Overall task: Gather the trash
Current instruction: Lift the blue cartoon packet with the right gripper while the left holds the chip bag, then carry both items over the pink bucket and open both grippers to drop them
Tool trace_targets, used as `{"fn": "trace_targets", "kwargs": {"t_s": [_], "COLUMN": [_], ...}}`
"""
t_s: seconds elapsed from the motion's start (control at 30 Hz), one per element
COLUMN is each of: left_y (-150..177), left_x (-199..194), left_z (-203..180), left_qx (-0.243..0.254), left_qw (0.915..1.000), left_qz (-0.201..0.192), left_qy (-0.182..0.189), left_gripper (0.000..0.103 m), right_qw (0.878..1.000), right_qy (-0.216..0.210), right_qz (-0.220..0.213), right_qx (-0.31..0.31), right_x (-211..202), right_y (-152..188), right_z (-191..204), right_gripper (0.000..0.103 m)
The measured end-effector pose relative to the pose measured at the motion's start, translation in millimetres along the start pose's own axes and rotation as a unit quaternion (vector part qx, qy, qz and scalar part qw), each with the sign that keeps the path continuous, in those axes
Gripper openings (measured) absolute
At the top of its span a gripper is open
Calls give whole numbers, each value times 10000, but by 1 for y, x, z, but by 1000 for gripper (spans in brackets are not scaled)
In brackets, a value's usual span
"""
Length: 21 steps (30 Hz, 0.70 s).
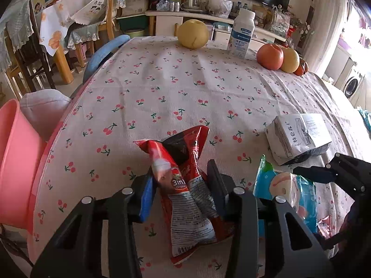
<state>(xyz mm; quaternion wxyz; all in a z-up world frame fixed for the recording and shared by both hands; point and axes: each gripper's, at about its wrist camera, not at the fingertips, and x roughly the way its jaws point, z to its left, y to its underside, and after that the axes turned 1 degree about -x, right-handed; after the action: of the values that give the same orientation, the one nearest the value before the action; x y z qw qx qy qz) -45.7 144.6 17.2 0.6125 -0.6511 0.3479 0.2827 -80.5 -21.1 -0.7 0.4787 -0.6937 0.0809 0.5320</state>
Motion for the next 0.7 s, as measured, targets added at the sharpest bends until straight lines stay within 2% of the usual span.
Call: {"fn": "trace_targets", "kwargs": {"t_s": [0.07,0.1,0.2,0.43,0.7], "left_y": [0,0,0,-2,-9], "left_x": [-2,-2,-3,-16,-42], "left_z": [3,4,9,24,42], "left_qx": [-60,-83,-190,-517,-757], "left_qw": [10000,9999,9997,9978,9942], "left_qz": [-7,-3,-10,-218,-619], "left_qy": [50,65,141,347,455], "left_gripper": [40,39,38,38,38], "right_qw": [9999,9999,9996,9976,9924], "right_qy": [2,24,110,213,336], "right_qz": [-56,-78,-122,-216,-445], "right_qx": [100,130,218,629,1095], "right_x": [-2,-3,-4,-10,-29], "right_y": [-1,-2,-2,1,-4], "right_z": [0,1,2,-4,-10], "right_gripper": [63,55,48,43,43]}}
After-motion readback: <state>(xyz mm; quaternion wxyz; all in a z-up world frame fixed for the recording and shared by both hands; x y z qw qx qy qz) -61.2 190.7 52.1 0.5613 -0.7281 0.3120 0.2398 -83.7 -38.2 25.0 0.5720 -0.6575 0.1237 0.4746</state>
